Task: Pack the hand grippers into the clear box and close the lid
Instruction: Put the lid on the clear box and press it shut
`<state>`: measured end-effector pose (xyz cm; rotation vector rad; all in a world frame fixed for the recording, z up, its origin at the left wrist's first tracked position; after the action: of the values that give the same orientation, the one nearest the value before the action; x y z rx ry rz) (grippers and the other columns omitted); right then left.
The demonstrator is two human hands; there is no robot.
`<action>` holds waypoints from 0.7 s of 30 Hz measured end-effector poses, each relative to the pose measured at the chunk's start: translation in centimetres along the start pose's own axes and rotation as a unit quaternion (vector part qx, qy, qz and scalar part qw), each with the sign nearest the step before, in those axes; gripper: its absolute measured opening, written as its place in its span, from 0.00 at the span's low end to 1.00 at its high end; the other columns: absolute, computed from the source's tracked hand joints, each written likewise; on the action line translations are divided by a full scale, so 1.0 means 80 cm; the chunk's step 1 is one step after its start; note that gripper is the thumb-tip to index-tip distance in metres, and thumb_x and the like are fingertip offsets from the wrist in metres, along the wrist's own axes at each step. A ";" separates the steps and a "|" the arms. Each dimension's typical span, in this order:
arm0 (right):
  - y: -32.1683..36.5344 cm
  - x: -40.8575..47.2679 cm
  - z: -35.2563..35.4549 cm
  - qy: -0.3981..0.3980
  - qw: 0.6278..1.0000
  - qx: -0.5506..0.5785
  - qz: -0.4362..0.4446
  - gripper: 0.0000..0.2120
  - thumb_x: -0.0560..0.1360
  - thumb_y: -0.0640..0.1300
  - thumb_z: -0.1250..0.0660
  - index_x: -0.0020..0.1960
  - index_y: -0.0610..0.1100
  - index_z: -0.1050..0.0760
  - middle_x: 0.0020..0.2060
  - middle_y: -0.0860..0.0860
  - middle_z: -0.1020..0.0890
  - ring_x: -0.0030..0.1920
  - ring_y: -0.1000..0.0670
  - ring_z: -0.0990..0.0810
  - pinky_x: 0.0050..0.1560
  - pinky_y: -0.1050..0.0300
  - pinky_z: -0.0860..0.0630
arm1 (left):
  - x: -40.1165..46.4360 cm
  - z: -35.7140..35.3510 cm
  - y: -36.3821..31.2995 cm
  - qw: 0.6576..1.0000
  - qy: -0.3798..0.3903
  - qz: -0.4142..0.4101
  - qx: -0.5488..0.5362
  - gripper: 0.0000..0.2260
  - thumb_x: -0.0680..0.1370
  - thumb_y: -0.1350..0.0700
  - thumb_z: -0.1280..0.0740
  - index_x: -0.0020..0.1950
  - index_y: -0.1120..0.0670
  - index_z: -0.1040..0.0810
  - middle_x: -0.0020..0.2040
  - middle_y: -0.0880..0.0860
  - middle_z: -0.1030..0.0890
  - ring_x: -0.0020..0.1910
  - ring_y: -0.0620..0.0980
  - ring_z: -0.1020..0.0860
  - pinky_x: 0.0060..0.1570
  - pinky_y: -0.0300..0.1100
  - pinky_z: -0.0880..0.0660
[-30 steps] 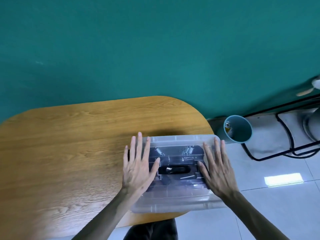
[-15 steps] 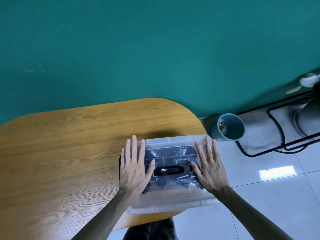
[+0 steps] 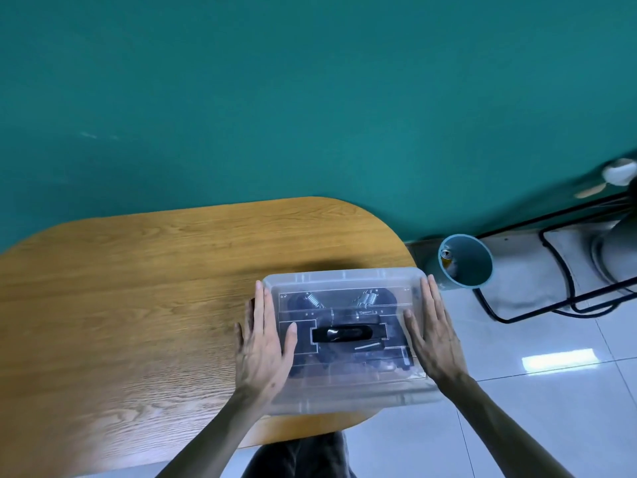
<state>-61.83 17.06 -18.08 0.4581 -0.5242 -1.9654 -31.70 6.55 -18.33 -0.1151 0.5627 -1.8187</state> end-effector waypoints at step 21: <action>0.007 -0.020 0.004 -0.044 0.981 -0.161 -0.100 0.29 0.81 0.55 0.41 0.80 0.54 0.43 0.48 0.41 0.28 0.27 0.37 0.22 0.21 0.51 0.26 | -0.013 0.018 0.019 0.974 -0.042 0.185 -0.122 0.41 0.74 0.28 0.40 0.81 0.35 0.57 0.74 0.59 0.40 0.49 0.68 0.20 0.39 0.51 0.23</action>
<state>-60.90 18.34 -17.31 0.2257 -0.2113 -2.2222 -29.50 6.73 -17.48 -0.2367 0.6977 -1.3729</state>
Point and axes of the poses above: each hand's wrist, its own x-axis towards the middle knuckle, its own z-axis out of the back of the hand, y = z × x, the point moved 5 cm from there along x, towards the middle knuckle
